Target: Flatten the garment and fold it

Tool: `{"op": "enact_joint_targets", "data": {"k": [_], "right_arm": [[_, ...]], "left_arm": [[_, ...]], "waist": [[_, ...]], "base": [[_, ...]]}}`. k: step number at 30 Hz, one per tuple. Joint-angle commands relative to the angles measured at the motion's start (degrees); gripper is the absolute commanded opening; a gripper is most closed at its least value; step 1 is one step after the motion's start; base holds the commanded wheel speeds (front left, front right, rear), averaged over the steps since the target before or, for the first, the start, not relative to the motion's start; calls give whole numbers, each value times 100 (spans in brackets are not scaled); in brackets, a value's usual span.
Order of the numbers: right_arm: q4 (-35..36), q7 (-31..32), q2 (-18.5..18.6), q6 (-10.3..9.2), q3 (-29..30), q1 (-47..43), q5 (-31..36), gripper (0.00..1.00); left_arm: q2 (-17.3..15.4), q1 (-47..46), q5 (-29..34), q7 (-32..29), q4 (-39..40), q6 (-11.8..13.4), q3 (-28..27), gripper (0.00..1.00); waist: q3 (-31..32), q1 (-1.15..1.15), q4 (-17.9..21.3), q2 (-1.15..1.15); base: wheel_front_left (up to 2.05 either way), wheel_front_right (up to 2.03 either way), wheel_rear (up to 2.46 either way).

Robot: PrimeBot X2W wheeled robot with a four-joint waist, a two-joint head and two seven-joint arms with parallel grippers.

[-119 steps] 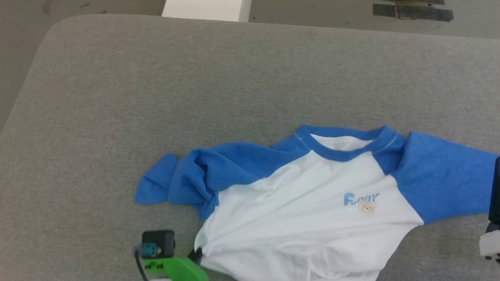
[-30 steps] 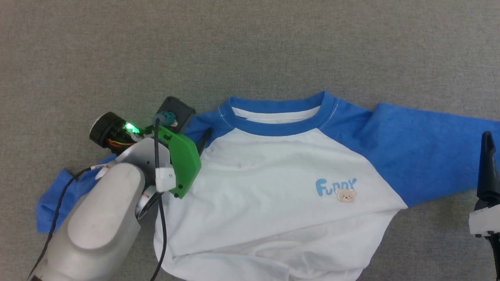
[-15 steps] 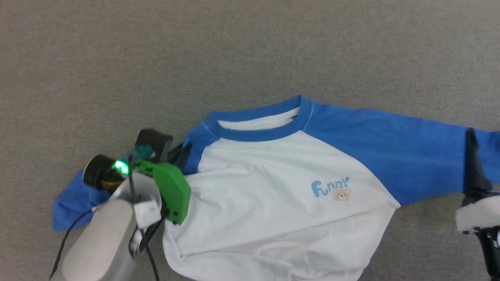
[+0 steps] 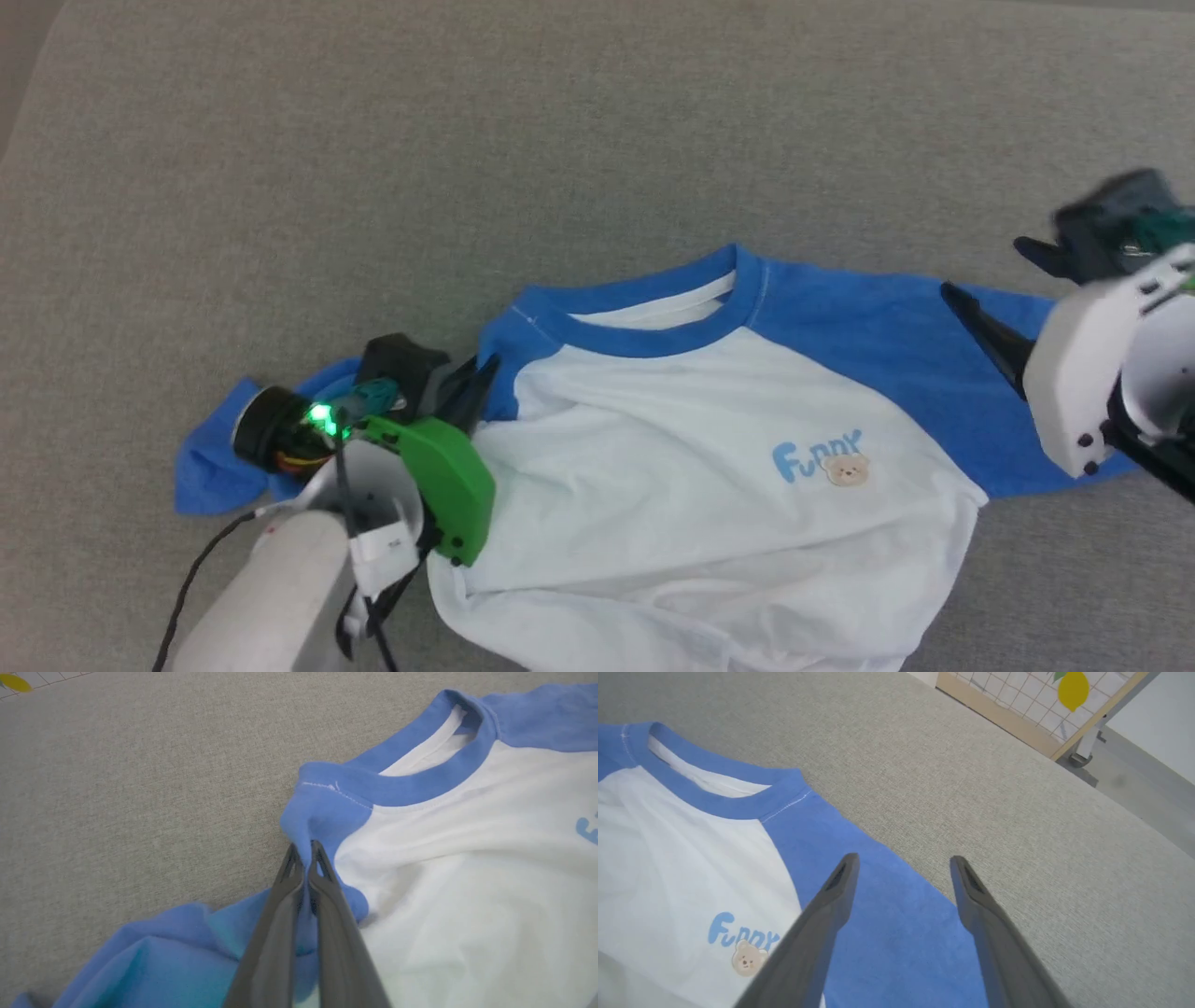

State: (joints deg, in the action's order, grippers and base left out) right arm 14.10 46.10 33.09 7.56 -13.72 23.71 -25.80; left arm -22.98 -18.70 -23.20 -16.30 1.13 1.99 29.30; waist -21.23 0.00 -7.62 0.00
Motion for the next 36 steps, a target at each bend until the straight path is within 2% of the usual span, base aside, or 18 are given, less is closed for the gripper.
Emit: {"op": "enact_joint_targets", "data": {"k": [1, 4, 5, 13, 14, 15, 16, 19, 25, 31, 36], "right_arm": [[-33, 192, 228, -8, -297, 311, -163, 100], [-163, 517, 668, -8, -872, 780, -493, 100], [-406, 654, 1082, -8, -1472, 1302, -719, 100], [-1081, 592, 1559, -8, -2278, 1732, -1079, 100], [-1160, 617, 1598, -8, -2376, 1734, -1189, 98], [-1220, 644, 1624, -8, -2448, 1721, -1288, 44], [-1260, 660, 1657, -8, -2535, 1718, -1403, 0], [-1357, 516, 1686, -8, -2587, 1746, -1631, 0], [-1603, -569, 1425, -8, -2152, 1811, -1612, 0], [-1790, -1920, 979, -8, -1445, 1801, -1164, 0], [-1810, -2721, 551, -8, -795, 1838, -649, 0]], "left_arm": [[61, -182, 39, -6, -2, -53, 52, 0], [197, -384, 78, 27, -63, -126, 167, 0], [380, -633, 116, 108, -194, -221, 305, 0], [606, -938, 98, 303, -516, -355, 426, 0], [618, -964, 95, 325, -561, -361, 429, 0], [627, -981, 89, 342, -596, -366, 429, 0], [633, -999, 80, 361, -636, -372, 428, 0], [615, -1036, 52, 445, -727, -361, 371, 0], [580, -1079, -10, 753, -767, -201, 114, 0], [516, -1206, 27, 1074, -663, 5, -150, 0], [388, -1466, 200, 1232, -477, 182, -329, 0]], "waist": [[-213, 0, -195, 0], [-382, 0, -353, 0], [-601, 0, -567, 0], [-894, 0, -849, 0], [-910, 0, -859, 0], [-917, 0, -863, 0], [-920, 0, -862, 0], [-870, 0, -798, 0], [-564, 0, -509, 0], [-32, 0, -118, 0], [385, 0, 182, 0]], "base": [[0, 0, 0], [0, 0, 0], [0, 0, 0], [0, 0, 0], [0, 0, 0], [0, 0, 0], [0, 0, 0], [0, 0, 0], [0, 0, 0], [0, 0, 0], [0, 0, 0]]}}
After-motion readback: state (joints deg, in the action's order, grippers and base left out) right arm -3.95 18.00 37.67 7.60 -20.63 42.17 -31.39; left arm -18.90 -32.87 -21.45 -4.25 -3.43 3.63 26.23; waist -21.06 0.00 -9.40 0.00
